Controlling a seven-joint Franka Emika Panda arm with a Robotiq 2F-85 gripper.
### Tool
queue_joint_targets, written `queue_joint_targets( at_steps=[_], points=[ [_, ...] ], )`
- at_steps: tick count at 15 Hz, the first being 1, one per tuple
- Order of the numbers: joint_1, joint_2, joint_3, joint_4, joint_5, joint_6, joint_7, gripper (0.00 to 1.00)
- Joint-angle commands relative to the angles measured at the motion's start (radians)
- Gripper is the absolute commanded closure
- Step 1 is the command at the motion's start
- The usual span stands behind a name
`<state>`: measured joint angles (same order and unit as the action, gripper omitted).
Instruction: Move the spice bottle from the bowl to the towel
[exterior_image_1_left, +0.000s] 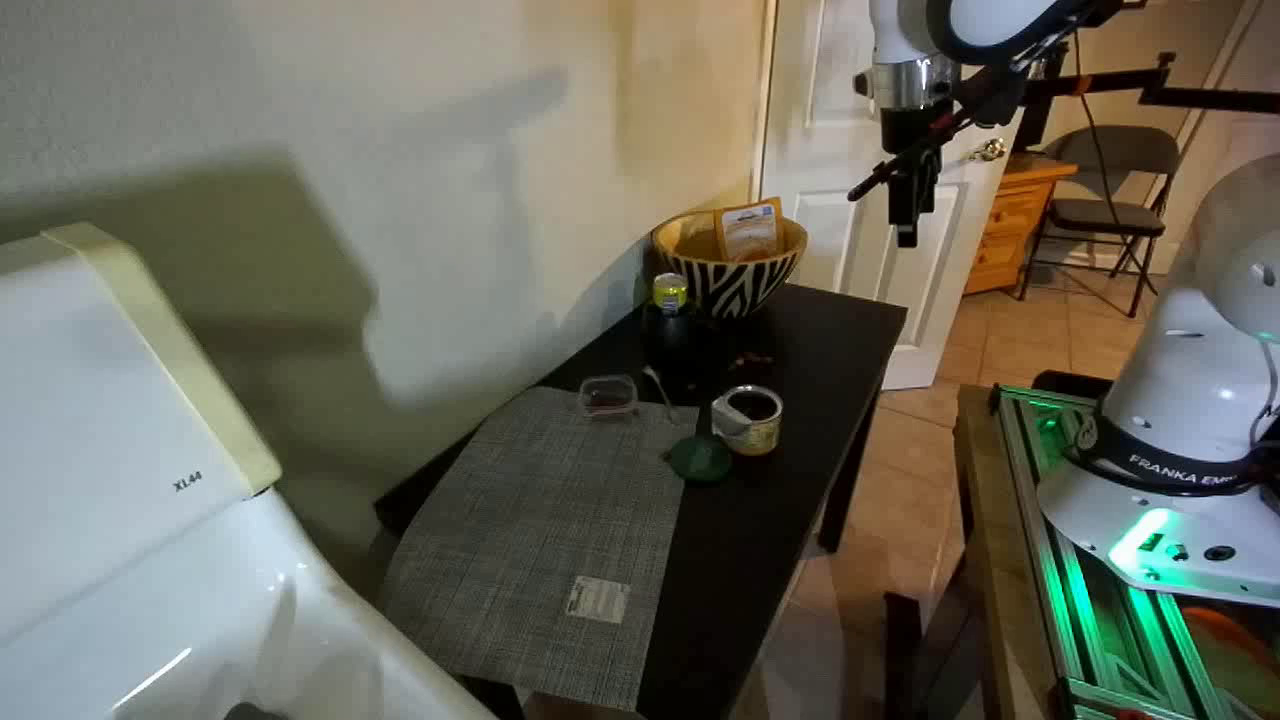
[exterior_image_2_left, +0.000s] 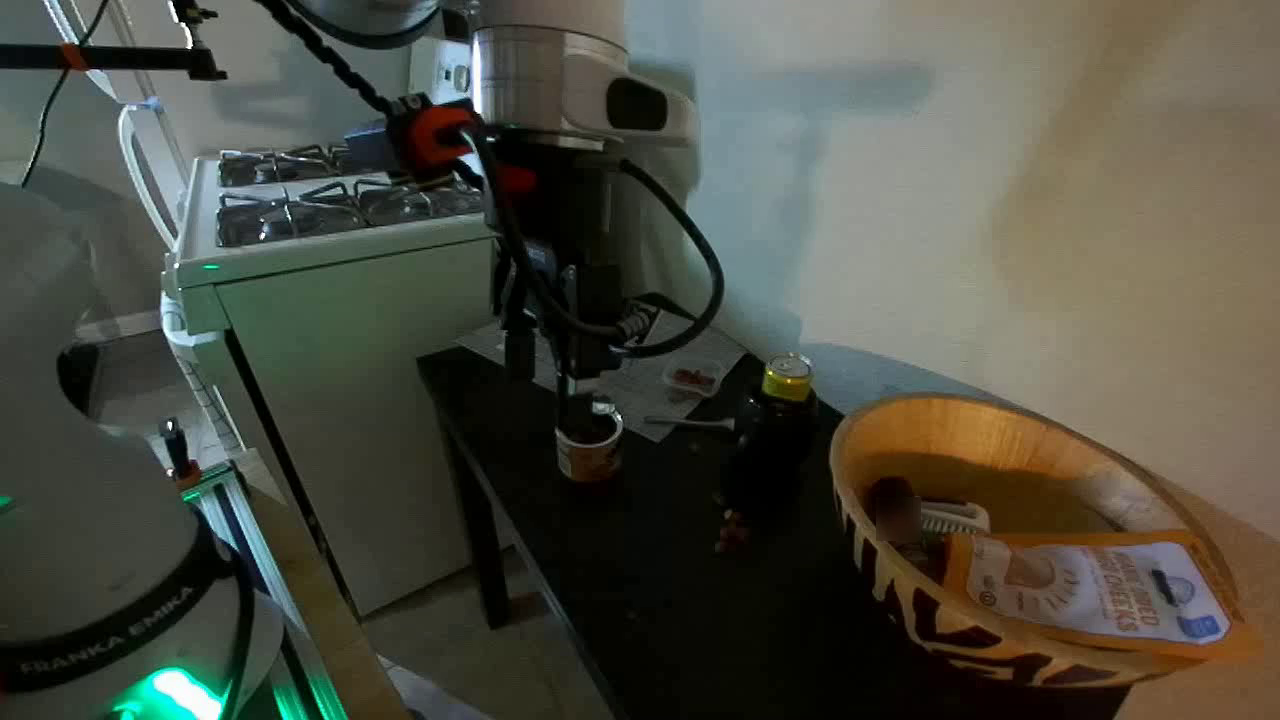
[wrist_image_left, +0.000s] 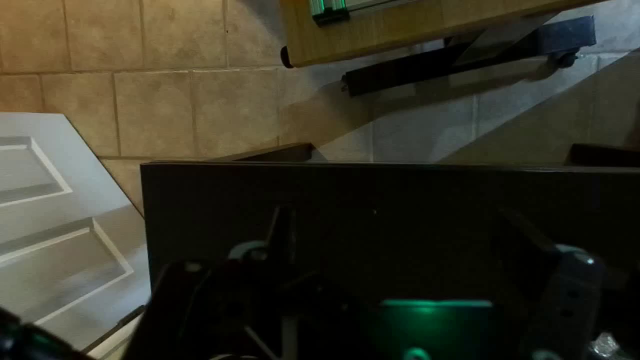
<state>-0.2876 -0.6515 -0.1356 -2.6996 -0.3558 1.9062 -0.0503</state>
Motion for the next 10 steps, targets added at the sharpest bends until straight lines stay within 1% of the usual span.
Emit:
queue_joint_targets(
  at_steps=[1, 2, 3, 10],
  points=[
    [0.015, -0.001, -0.013, 0.003, -0.007, -0.007, 0.007, 0.0],
    [0.002, 0.027, 0.011, 0.029, 0.022, -0.036, 0.1, 0.0],
    [-0.004, 0.061, 0.018, 0.053, 0.036, -0.007, 0.169, 0.0],
    [-0.039, 0.442, -0.074, 0.477, 0.13, -0.004, 0.34, 0.0]
  ],
)
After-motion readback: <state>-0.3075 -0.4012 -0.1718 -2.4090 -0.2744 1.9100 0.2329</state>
